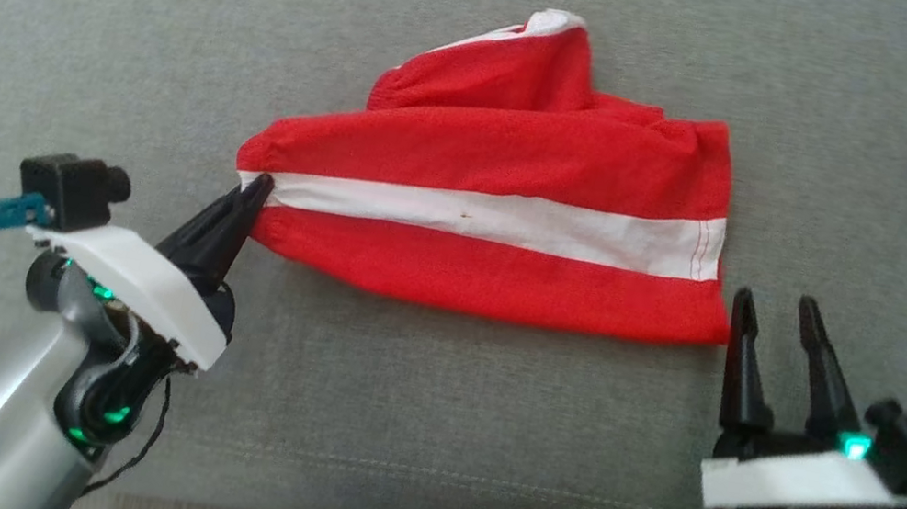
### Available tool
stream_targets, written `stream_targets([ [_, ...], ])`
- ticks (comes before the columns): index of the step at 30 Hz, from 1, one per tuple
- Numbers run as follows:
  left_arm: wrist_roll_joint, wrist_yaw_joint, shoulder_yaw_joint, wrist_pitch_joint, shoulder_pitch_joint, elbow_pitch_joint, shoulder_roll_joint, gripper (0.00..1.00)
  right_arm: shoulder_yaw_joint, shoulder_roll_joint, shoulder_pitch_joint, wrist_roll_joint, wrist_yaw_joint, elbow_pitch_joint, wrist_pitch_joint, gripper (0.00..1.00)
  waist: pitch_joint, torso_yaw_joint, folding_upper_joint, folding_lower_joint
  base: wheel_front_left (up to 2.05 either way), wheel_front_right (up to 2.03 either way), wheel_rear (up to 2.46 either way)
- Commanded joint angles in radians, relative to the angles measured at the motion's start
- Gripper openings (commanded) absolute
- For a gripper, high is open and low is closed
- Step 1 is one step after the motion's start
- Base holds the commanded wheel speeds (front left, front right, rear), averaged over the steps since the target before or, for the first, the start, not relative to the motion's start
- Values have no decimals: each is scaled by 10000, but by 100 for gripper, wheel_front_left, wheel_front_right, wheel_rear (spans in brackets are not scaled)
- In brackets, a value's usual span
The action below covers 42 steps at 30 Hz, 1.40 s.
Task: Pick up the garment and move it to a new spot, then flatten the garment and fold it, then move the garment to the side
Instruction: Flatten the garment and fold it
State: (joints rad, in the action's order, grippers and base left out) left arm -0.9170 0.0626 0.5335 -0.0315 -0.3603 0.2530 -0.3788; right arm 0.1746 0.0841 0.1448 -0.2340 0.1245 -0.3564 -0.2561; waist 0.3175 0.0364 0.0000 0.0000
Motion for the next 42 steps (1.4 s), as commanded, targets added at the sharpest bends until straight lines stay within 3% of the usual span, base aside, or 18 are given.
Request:
stream_targets([
  [1, 62, 126, -428, -207, -409, -81, -208, 0, 351, 184, 495, -237, 62, 29, 156, 100, 82, 153, 0, 0, 0, 0, 0],
  [6, 91, 272, -349, -501, -540, 460, -52, 0, 873, 606, 1134, -1070, 62, -600, 1063, 100, 114, 260, 0, 0, 0, 0, 0],
  [17, 159, 432, -127, -739, -834, 1248, 127, 0, 2324, 1727, 2061, -2009, 62, -743, 2290, 100, 230, 403, 0, 0, 0, 0, 0],
  [37, 97, 605, 179, -1131, -1307, 2094, 278, 0, 3658, 2501, 2612, -3507, 62, -915, 2276, 100, 453, 774, 0, 0, 0, 0, 0],
  [38, 87, 611, 195, -1151, -1321, 2122, 284, 0, 3718, 2514, 2636, -3582, 62, -950, 2275, 96, 452, 788, 0, 0, 0, 0, 0],
  [39, 68, 620, 225, -1191, -1345, 2177, 295, 0, 3868, 2568, 2695, -3680, 62, -1010, 2268, 41, 441, 816, 0, 0, 0, 0, 0],
  [40, 62, 624, 243, -1210, -1353, 2206, 298, 0, 3927, 2598, 2713, -3707, 62, -1036, 2246, 11, 424, 831, 0, 0, 0, 0, 0],
  [41, 59, 628, 261, -1230, -1359, 2236, 297, 0, 3972, 2619, 2712, -3739, 62, -1043, 2223, 0, 399, 843, 0, 0, 0, 0, 0],
  [42, 51, 631, 268, -1265, -1362, 2263, 295, 0, 4013, 2655, 2695, -3770, 62, -1034, 2195, 0, 365, 853, 0, 0, 0, 0, 0],
])
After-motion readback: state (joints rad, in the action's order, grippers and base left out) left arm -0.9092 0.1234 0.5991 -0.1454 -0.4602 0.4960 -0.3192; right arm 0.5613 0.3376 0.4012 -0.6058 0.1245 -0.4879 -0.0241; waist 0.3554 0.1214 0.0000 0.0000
